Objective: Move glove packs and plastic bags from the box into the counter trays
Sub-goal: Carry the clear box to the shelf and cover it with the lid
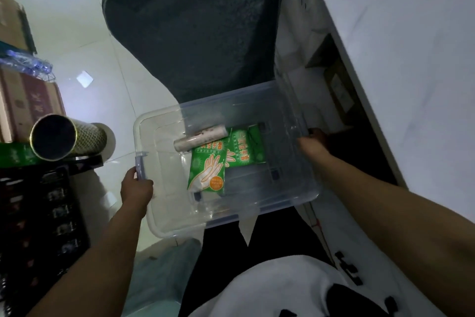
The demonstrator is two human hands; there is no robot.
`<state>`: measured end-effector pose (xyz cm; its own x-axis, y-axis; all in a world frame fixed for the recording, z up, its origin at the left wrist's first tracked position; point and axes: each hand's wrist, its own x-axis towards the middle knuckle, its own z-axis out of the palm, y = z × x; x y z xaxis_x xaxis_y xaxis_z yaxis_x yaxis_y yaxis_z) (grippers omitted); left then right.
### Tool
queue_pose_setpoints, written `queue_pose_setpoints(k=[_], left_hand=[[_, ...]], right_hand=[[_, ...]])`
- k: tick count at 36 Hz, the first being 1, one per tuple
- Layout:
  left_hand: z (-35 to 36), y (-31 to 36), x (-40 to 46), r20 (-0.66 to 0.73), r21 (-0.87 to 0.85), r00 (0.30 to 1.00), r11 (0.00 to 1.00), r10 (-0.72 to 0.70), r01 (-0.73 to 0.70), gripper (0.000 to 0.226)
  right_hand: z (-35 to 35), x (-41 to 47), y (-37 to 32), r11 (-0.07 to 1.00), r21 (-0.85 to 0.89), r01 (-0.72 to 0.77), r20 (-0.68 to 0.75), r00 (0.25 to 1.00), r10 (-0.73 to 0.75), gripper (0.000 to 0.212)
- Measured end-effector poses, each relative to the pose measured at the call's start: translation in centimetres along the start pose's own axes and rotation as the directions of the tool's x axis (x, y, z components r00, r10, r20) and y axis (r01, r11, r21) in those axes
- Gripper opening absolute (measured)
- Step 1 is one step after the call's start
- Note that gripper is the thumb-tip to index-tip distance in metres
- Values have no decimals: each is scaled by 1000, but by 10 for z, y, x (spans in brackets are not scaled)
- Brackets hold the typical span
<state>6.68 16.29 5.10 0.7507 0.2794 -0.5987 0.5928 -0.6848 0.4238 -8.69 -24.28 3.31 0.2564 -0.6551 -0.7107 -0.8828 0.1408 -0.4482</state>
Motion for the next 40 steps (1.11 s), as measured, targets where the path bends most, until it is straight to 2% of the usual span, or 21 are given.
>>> queue_pose_setpoints(k=[4, 7, 11, 15, 21, 28, 31, 33, 35, 37, 40], left_hand=[[-17, 0, 12, 90, 82, 996, 997, 4, -12, 58], [-22, -1, 22, 181, 142, 983, 990, -9, -17, 58], [-30, -3, 41, 292, 230, 956, 970, 3, -74, 40], [-46, -4, 49, 410, 336, 912, 925, 23, -175, 28], [-42, 12, 28, 550, 441, 833, 827, 59, -349, 28], [22, 42, -65, 724, 450, 675, 643, 144, -620, 35], [51, 34, -127, 798, 437, 579, 503, 166, -746, 39], [68, 22, -169, 840, 423, 522, 425, 147, -800, 39], [87, 6, -211, 873, 413, 477, 364, 103, -835, 37], [106, -11, -258, 904, 401, 426, 277, 34, -873, 34], [134, -49, -335, 938, 346, 345, 159, -30, -925, 37]], right_hand=[[0, -33, 34, 995, 95, -13, 52, 999, 9, 54], [1, -58, 62, 981, 166, -103, 63, 994, 94, 55], [15, -111, 98, 928, 330, -171, -25, 981, 190, 45], [43, -177, 132, 916, 345, -205, -110, 960, 256, 36], [70, -260, 192, 841, 487, -234, -235, 893, 385, 33], [55, -348, 283, 742, 580, -337, -255, 790, 558, 39], [53, -396, 334, 616, 704, -354, -225, 711, 666, 35], [49, -430, 372, 409, 849, -334, -109, 646, 755, 31], [46, -467, 412, 204, 929, -308, 30, 614, 789, 30], [44, -505, 449, 98, 957, -273, 87, 595, 799, 29], [47, -561, 504, -11, 989, -146, 90, 543, 835, 30]])
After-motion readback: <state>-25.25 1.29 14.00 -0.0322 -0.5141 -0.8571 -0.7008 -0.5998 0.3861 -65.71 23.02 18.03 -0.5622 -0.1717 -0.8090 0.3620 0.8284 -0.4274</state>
